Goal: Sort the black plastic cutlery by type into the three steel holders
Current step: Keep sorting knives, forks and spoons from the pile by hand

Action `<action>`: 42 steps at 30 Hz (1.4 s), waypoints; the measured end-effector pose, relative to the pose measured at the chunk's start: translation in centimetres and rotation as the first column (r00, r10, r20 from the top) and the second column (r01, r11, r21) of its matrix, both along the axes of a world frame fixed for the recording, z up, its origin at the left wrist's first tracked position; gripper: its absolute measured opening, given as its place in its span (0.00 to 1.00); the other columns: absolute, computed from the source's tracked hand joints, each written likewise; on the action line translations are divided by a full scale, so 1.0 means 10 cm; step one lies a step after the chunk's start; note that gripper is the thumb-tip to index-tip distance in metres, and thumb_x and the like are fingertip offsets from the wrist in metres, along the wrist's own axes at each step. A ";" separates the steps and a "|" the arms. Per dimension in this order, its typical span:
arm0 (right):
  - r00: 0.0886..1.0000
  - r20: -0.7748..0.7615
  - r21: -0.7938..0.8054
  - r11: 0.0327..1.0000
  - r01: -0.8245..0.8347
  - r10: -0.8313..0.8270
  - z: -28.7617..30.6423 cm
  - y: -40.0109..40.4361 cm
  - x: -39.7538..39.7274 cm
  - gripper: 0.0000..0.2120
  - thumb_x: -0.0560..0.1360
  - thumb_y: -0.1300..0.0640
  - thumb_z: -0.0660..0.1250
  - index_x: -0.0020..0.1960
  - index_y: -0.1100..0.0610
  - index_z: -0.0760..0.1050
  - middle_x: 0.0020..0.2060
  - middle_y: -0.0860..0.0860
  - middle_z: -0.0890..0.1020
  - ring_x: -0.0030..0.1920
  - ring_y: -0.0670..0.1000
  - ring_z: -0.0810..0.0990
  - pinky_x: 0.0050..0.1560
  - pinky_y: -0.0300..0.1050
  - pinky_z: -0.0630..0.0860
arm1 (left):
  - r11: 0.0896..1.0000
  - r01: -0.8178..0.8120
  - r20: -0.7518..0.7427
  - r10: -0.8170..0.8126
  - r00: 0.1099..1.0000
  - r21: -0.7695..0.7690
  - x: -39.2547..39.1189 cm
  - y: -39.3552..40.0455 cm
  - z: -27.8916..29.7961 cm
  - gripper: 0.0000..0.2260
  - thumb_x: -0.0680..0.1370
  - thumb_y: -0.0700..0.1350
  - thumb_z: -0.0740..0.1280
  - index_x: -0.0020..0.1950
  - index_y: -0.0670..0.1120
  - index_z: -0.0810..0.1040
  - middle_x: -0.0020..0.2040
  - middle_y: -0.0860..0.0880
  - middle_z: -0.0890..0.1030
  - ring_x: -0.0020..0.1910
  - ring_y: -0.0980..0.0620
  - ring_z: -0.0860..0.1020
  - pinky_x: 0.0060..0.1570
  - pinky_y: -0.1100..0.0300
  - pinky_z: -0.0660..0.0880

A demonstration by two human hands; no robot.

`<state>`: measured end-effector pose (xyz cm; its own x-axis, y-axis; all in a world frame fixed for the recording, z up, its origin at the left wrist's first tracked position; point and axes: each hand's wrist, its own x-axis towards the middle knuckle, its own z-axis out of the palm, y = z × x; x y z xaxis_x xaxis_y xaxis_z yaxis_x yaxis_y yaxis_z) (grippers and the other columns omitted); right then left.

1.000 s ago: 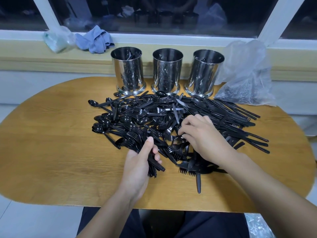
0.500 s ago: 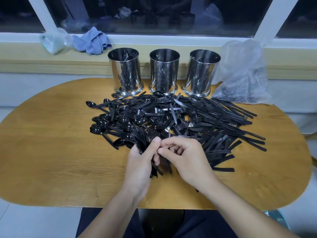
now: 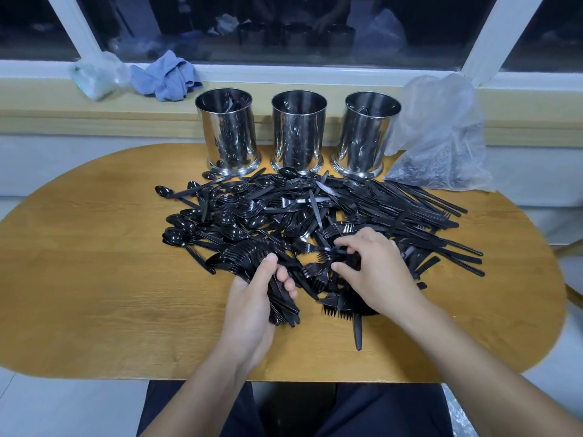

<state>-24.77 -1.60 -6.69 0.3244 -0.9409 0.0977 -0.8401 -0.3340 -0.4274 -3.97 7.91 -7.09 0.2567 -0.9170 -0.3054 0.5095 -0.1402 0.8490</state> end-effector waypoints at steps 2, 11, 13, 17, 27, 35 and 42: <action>0.993 -0.110 0.003 1.000 -0.029 0.029 0.02 -0.04 0.05 0.22 0.81 0.44 0.74 0.74 0.44 0.78 0.57 0.44 0.75 0.62 0.50 0.75 0.74 0.55 0.67 | 1.000 0.007 0.050 -0.006 0.999 -0.020 0.01 0.00 -0.01 0.11 0.87 0.51 0.71 0.51 0.47 0.73 0.41 0.47 0.70 0.38 0.50 0.69 0.45 0.50 0.69; 0.965 -0.248 -0.082 0.991 -0.105 0.082 0.00 -0.13 0.07 0.06 0.81 0.55 0.74 0.57 0.47 0.83 0.49 0.44 0.75 0.54 0.51 0.75 0.65 0.52 0.69 | 0.997 0.071 0.161 -0.068 0.985 -0.012 0.10 0.05 -0.07 0.15 0.84 0.56 0.75 0.47 0.50 0.73 0.38 0.47 0.72 0.38 0.49 0.71 0.54 0.48 0.70; 0.972 -0.214 -0.086 0.989 -0.117 0.097 0.01 -0.15 0.06 0.03 0.82 0.54 0.74 0.52 0.47 0.81 0.48 0.44 0.75 0.52 0.51 0.75 0.65 0.52 0.69 | 0.998 0.066 0.173 -0.063 0.983 -0.014 0.10 0.05 -0.07 0.15 0.84 0.55 0.75 0.49 0.48 0.73 0.38 0.45 0.73 0.37 0.48 0.71 0.53 0.48 0.72; 0.986 -0.119 -0.128 0.983 -0.135 0.119 0.05 -0.17 0.05 0.03 0.83 0.52 0.73 0.55 0.48 0.85 0.49 0.45 0.78 0.53 0.51 0.77 0.66 0.54 0.71 | 0.997 0.070 0.212 -0.064 0.975 -0.025 0.07 0.05 -0.06 0.14 0.84 0.53 0.74 0.48 0.47 0.74 0.37 0.43 0.70 0.37 0.47 0.70 0.48 0.51 0.74; 0.927 0.359 0.018 0.992 -0.124 0.109 0.22 -0.06 0.21 0.04 0.81 0.50 0.75 0.48 0.47 0.87 0.41 0.44 0.79 0.42 0.48 0.78 0.51 0.46 0.76 | 0.998 0.053 0.258 -0.041 0.965 -0.040 0.03 -0.01 -0.01 0.07 0.85 0.48 0.73 0.63 0.51 0.85 0.36 0.43 0.73 0.40 0.46 0.73 0.59 0.54 0.76; 0.863 0.490 0.130 0.968 -0.215 0.126 0.39 0.09 0.35 0.13 0.84 0.48 0.71 0.41 0.47 0.82 0.40 0.47 0.81 0.37 0.46 0.76 0.41 0.38 0.71 | 0.993 0.094 0.329 -0.066 0.942 -0.069 -0.02 -0.05 0.08 0.15 0.85 0.49 0.74 0.42 0.44 0.77 0.35 0.41 0.74 0.38 0.45 0.73 0.57 0.48 0.77; 0.748 0.653 0.316 0.856 -0.410 0.118 0.53 0.30 0.43 0.22 0.89 0.53 0.64 0.42 0.62 0.85 0.38 0.52 0.88 0.40 0.46 0.85 0.50 0.37 0.76 | 0.991 0.119 0.093 -0.113 0.989 -0.059 -0.01 -0.02 0.07 0.22 0.78 0.58 0.80 0.56 0.40 0.82 0.37 0.44 0.74 0.38 0.48 0.72 0.50 0.53 0.74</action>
<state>-20.51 1.42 -1.38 0.5779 -0.8159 -0.0181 -0.2688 -0.1694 -0.9482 -4.08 7.69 -6.43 0.1711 -0.9591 -0.2257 0.4144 -0.1378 0.8996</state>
